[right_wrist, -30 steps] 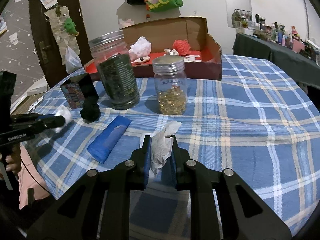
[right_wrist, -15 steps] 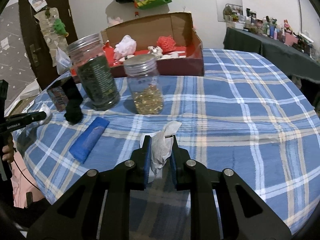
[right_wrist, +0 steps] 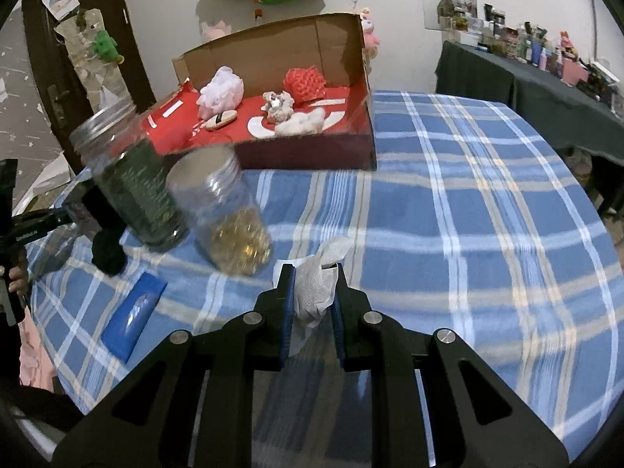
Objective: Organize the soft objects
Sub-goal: 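Carry the small white item and white tissue over the red-lined box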
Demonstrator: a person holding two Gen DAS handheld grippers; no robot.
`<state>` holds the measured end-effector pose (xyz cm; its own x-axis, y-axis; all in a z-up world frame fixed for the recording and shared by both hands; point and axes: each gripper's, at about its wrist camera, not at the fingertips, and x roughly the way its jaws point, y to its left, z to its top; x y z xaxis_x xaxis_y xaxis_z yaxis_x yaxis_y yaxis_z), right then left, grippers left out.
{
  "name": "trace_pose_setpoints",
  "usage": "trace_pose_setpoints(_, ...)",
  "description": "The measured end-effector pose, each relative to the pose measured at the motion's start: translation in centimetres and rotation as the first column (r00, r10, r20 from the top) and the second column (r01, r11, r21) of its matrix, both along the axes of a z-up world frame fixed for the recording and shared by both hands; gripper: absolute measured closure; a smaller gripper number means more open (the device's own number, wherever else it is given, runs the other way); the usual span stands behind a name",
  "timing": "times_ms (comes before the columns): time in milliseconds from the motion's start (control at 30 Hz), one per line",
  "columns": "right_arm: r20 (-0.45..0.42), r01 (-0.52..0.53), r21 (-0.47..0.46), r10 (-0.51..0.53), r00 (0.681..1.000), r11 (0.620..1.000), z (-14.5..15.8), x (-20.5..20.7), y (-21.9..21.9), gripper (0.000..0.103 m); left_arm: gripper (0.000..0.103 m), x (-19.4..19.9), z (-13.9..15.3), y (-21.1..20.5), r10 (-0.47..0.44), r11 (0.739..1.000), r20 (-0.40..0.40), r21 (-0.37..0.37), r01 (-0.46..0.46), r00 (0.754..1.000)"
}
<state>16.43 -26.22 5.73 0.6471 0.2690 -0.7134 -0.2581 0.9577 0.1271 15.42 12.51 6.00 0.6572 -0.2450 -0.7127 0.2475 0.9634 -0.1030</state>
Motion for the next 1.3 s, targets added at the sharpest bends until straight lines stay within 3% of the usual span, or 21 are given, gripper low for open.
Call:
trace_pose_setpoints(500,-0.016,-0.134,0.037,0.134,0.991,0.990,0.7,5.1,0.1,0.087,0.091,4.0,0.7,-0.3,-0.159,0.986,0.016,0.058,0.158,0.987)
trace_pose_setpoints(1067,0.008,-0.250,0.123,0.251,0.968,0.960,3.2,8.4,1.3,0.087,0.091,6.5,3.4,-1.5,-0.286,0.958,0.036,0.026,0.286,0.957)
trace_pose_setpoints(1300,-0.008,-0.328,0.140,0.332,0.943,0.934,4.1,11.2,3.6,0.087,0.091,9.0,4.8,-4.5,-0.345,0.938,0.023,-0.004,0.346,0.938)
